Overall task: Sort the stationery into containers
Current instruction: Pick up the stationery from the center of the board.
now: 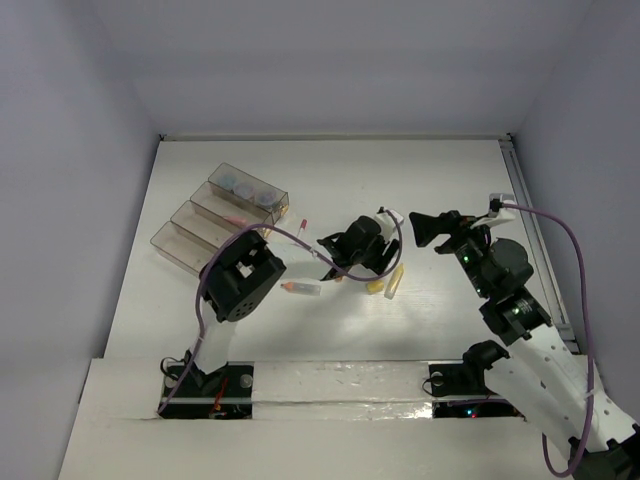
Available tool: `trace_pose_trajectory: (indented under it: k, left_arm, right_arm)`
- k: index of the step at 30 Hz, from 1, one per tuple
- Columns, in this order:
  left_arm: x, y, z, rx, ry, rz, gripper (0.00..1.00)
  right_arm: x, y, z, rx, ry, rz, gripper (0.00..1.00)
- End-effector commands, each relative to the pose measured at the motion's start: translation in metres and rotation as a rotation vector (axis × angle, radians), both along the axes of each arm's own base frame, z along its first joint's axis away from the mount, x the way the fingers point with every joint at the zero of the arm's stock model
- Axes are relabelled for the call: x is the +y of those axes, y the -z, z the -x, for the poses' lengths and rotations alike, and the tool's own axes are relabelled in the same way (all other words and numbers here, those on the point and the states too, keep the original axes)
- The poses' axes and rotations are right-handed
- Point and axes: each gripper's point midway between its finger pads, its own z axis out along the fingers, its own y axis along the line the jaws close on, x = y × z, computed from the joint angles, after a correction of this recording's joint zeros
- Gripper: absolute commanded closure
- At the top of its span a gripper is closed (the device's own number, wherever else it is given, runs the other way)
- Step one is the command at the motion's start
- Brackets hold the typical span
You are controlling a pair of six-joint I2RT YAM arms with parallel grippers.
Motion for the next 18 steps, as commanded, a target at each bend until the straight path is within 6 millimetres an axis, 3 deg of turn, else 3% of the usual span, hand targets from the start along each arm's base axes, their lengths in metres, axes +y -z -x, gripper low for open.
trace_pose_trajectory:
  k: [1, 10, 12, 18]
  left_arm:
    - [-0.006, -0.018, -0.017, -0.055, -0.036, 0.011, 0.40]
    - [0.003, 0.017, -0.024, -0.035, -0.087, -0.081, 0.44]
    - [0.005, 0.019, -0.027, -0.041, -0.107, -0.089, 0.56]
    - [0.012, 0.010, -0.036, -0.071, -0.169, -0.086, 0.70]
  right_arm:
    - [0.001, -0.013, -0.001, -0.041, -0.002, -0.016, 0.02]
    - [0.002, -0.012, -0.001, -0.039, -0.005, -0.013, 0.02]
    - [0.002, -0.012, -0.001, -0.039, -0.005, -0.013, 0.02]
    - [0.004, -0.012, -0.001, -0.039, -0.014, -0.014, 0.02]
